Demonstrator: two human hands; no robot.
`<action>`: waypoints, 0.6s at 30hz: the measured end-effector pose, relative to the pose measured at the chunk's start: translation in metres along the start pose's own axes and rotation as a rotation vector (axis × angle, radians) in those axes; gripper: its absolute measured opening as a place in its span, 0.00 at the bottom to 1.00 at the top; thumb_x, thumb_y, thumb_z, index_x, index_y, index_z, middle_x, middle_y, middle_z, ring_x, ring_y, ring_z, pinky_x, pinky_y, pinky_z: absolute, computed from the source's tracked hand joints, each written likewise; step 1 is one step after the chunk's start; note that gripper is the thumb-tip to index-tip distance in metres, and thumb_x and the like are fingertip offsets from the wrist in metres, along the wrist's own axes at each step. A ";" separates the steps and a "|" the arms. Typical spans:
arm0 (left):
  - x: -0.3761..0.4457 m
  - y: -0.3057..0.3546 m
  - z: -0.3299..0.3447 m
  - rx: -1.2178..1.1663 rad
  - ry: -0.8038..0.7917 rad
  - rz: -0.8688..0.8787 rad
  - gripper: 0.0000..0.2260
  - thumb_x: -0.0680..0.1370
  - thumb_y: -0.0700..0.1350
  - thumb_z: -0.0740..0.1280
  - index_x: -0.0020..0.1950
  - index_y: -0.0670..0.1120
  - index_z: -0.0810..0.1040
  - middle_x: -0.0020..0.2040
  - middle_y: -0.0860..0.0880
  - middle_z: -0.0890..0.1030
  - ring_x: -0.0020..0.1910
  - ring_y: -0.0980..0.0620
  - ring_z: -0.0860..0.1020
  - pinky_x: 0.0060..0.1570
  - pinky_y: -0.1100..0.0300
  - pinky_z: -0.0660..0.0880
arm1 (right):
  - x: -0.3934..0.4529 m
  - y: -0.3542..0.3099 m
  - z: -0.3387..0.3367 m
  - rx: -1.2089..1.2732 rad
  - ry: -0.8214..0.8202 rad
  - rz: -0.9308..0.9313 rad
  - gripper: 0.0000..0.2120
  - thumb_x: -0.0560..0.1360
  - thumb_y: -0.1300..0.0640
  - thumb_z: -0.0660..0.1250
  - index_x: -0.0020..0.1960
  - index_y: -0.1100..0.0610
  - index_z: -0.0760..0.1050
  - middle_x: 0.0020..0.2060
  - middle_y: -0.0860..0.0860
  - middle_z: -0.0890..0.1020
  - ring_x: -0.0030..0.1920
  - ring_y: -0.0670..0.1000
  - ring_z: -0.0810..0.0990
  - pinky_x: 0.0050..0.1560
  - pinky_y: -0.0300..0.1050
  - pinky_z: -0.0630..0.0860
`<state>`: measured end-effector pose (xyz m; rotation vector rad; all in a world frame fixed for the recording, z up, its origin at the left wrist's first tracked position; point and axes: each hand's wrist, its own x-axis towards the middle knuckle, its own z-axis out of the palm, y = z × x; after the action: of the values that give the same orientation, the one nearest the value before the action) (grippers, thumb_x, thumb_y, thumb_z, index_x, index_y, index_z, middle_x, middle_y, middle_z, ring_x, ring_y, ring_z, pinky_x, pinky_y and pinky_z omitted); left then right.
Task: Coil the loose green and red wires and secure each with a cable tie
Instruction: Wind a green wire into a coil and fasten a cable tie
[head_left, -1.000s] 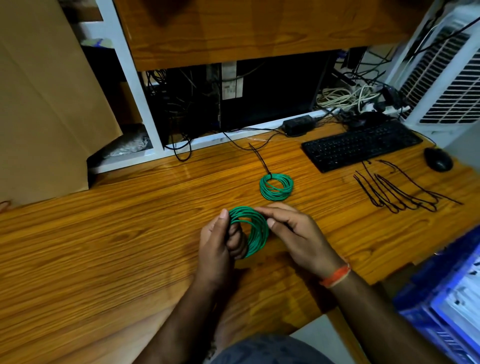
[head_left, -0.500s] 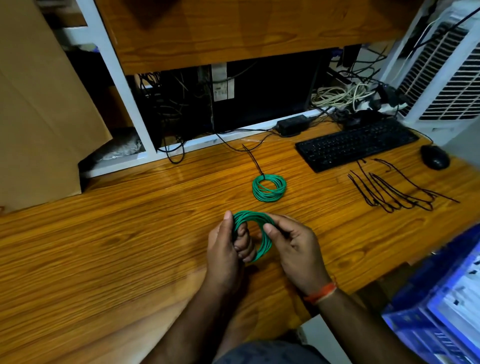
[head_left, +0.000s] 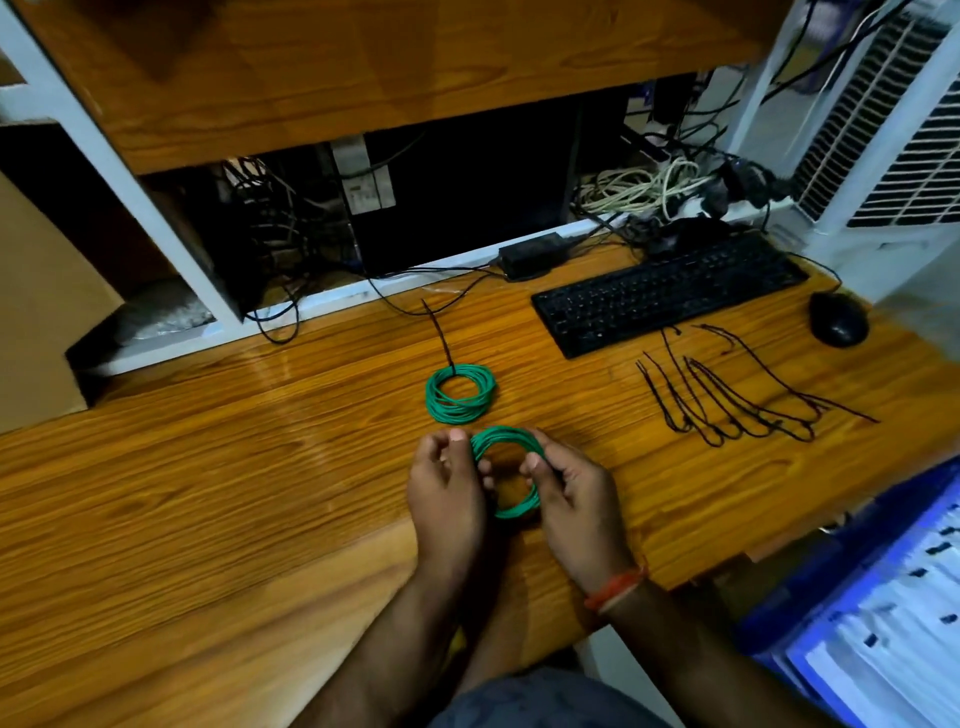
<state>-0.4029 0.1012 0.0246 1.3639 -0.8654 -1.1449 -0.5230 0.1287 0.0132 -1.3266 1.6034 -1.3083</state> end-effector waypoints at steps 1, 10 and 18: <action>-0.004 -0.002 0.008 -0.005 -0.003 0.012 0.10 0.84 0.53 0.63 0.49 0.49 0.78 0.33 0.50 0.80 0.32 0.50 0.77 0.37 0.49 0.73 | 0.004 0.005 -0.008 -0.005 -0.002 -0.005 0.15 0.83 0.61 0.64 0.68 0.55 0.79 0.60 0.49 0.84 0.60 0.45 0.82 0.62 0.51 0.80; -0.022 -0.012 0.061 0.211 0.117 0.286 0.10 0.83 0.54 0.65 0.49 0.49 0.76 0.38 0.59 0.81 0.34 0.59 0.76 0.37 0.56 0.74 | 0.028 0.019 -0.050 0.379 -0.181 0.244 0.12 0.84 0.58 0.62 0.59 0.46 0.82 0.41 0.44 0.84 0.42 0.42 0.80 0.34 0.33 0.73; -0.031 -0.020 0.093 -0.048 0.045 0.206 0.12 0.81 0.58 0.65 0.53 0.51 0.76 0.34 0.47 0.75 0.30 0.50 0.72 0.31 0.53 0.68 | 0.052 0.017 -0.055 -0.092 0.054 0.065 0.27 0.85 0.43 0.56 0.30 0.53 0.66 0.25 0.46 0.72 0.28 0.44 0.70 0.31 0.51 0.57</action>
<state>-0.5023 0.1075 0.0157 1.2266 -0.9171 -0.9670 -0.5925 0.0941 0.0166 -1.2923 1.7484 -1.2541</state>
